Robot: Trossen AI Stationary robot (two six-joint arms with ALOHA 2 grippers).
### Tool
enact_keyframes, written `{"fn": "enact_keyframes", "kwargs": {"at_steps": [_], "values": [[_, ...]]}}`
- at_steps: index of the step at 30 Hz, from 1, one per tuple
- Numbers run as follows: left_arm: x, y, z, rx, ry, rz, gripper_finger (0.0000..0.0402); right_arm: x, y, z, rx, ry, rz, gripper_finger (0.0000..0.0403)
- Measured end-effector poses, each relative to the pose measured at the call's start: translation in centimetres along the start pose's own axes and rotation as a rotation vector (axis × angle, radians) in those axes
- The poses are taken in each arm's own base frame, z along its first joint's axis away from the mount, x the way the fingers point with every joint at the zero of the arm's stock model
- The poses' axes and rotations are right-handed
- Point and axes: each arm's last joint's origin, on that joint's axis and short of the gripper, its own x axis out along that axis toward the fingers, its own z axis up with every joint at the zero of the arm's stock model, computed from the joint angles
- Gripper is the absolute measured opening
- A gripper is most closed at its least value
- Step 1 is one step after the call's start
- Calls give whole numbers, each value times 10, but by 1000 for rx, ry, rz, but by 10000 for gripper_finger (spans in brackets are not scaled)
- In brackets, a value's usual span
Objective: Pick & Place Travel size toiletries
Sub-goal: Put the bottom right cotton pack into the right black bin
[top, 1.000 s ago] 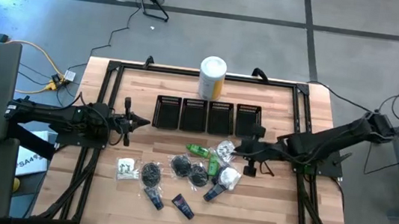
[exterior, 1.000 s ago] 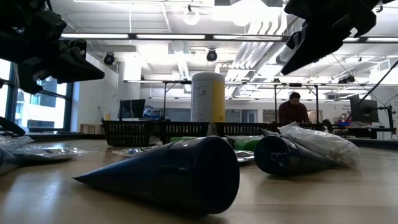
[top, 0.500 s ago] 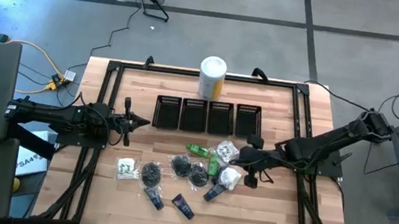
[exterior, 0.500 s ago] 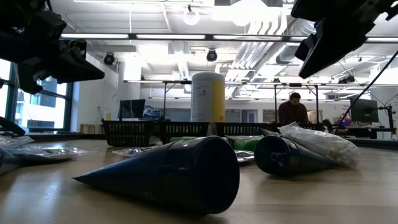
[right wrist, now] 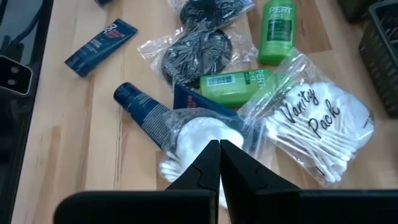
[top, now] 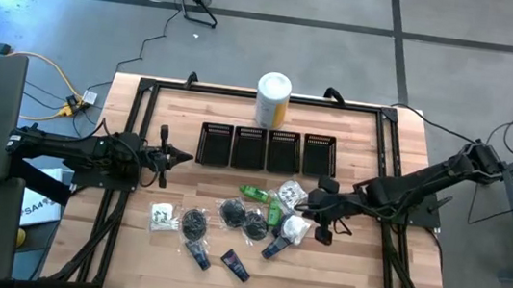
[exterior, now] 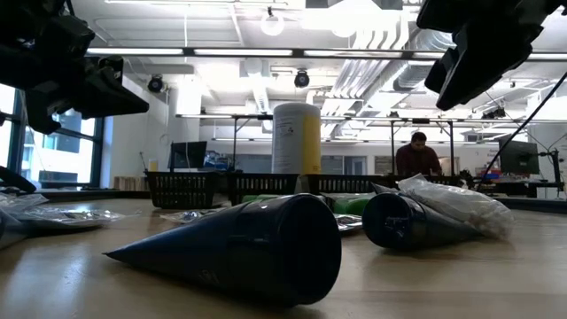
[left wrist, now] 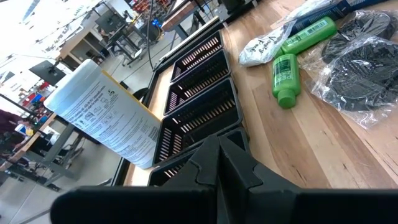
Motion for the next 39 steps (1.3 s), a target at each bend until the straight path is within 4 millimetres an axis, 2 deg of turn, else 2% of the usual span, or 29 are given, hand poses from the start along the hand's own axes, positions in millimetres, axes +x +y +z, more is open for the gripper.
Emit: {"fn": "enact_keyframes", "kwargs": {"at_steps": [7,12,23,27,34,39], "values": [[0,0,0,2,0,0,1,0,-1,3,51,-32,0,3],[0,0,0,77,1,1,1,10,-10,5,144,-16,-57,3],[0,0,0,72,3,4,1,30,-30,6,281,100,-52,11],[0,0,0,72,4,5,1,37,-32,4,283,154,-16,48],[0,0,0,72,7,3,1,39,-31,4,280,153,-7,144],[0,0,-1,72,10,0,1,39,-31,4,284,152,-13,186]]}}
